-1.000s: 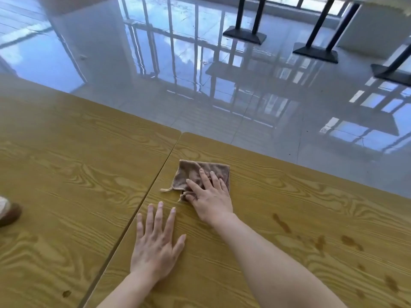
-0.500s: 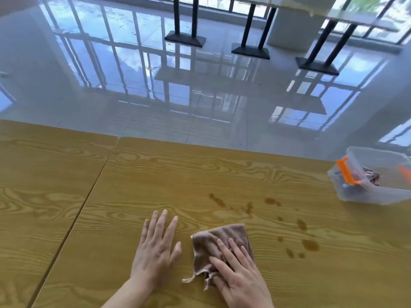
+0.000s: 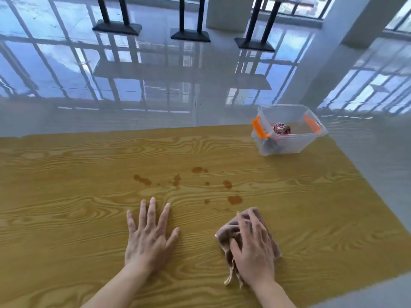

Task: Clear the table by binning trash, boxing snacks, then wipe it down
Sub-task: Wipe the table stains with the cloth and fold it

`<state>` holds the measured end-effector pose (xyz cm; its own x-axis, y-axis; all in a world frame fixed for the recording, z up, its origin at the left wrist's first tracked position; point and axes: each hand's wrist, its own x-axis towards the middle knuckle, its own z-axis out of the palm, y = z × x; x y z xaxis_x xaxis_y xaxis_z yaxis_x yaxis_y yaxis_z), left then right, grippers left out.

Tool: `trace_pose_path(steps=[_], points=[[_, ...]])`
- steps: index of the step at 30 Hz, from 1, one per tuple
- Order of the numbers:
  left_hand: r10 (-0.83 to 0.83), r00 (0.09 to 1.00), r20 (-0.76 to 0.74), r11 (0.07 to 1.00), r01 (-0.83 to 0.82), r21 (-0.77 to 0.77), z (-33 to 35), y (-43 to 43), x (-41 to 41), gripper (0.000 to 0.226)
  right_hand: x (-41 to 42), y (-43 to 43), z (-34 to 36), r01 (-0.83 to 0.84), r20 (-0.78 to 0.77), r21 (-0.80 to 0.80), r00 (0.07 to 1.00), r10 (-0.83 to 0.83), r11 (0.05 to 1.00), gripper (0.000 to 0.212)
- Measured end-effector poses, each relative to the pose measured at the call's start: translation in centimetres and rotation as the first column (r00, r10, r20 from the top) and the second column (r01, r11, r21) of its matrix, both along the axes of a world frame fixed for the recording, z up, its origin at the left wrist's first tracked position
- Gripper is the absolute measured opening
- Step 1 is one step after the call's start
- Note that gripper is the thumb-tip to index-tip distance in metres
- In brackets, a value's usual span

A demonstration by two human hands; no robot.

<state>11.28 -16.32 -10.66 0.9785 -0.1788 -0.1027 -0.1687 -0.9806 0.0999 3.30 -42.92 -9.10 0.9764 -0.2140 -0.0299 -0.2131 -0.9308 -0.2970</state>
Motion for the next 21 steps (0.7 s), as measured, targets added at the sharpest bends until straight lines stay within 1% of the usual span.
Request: trace_pose_path(steps=[2,4,6,7,9,11,12,14,16,18,19,20,21], points=[[0.008,1.000,0.003,1.000,-0.008,-0.016,0.1,-0.1,0.0,0.078,-0.3,1.2,-0.8,-0.067,-0.072,-0.071,0.996,0.062,0.995,0.071],[0.017,1.000,-0.001,1.000,-0.017,-0.006,0.1,-0.3,0.0,0.078,-0.8,0.3,-1.2,-0.195,-0.105,-0.103,0.977,0.185,0.975,0.074],[0.017,1.000,-0.011,1.000,-0.017,-0.010,0.1,-0.3,0.1,0.078,-0.8,-2.2,-0.8,-0.288,-0.141,-0.134,0.953,0.269,0.948,0.067],[0.017,1.000,-0.015,1.000,-0.018,-0.014,0.1,-0.3,0.0,0.078,-0.3,-3.5,-0.7,-0.270,-0.149,-0.144,0.957,0.249,0.952,0.064],[0.017,1.000,-0.016,1.000,-0.017,-0.017,0.1,-0.3,-0.1,0.078,1.9,-4.8,-0.3,-0.122,-0.192,-0.127,0.977,0.096,0.984,0.064],[0.022,1.000,-0.020,1.000,-0.023,-0.021,0.2,-0.5,-0.2,0.079,4.2,-4.0,-0.3,0.039,-0.220,-0.121,0.973,-0.065,0.992,0.067],[0.022,0.999,-0.026,1.000,-0.022,-0.007,0.2,-0.4,-0.2,0.079,4.9,-3.0,-0.2,0.069,-0.220,-0.112,0.971,-0.092,0.991,0.069],[0.022,0.999,-0.039,1.000,-0.021,0.017,0.2,-0.2,-0.2,0.080,4.4,-1.4,-0.7,0.017,-0.223,-0.106,0.974,-0.041,0.994,0.071],[0.031,0.999,-0.034,1.000,-0.031,0.004,0.7,-0.3,-0.1,0.082,1.8,-1.2,-1.1,-0.120,-0.212,-0.134,0.973,0.090,0.984,0.070],[0.033,0.999,-0.041,0.999,-0.034,-0.028,1.1,-0.7,0.0,0.086,0.0,-2.6,-0.6,-0.218,-0.193,-0.176,0.964,0.184,0.960,0.064],[0.026,0.998,-0.054,0.999,-0.028,-0.039,1.3,-0.8,0.1,0.088,0.1,-3.4,-0.3,-0.232,-0.201,-0.180,0.960,0.195,0.956,0.060],[0.013,0.998,-0.064,0.999,-0.017,-0.048,1.4,-0.8,0.1,0.087,0.8,-3.9,-0.2,-0.208,-0.180,-0.165,0.967,0.178,0.964,0.059],[0.003,0.998,-0.065,0.998,-0.007,-0.056,1.4,-0.8,0.3,0.085,1.8,-4.1,0.0,-0.146,-0.198,-0.126,0.973,0.119,0.981,0.060]])
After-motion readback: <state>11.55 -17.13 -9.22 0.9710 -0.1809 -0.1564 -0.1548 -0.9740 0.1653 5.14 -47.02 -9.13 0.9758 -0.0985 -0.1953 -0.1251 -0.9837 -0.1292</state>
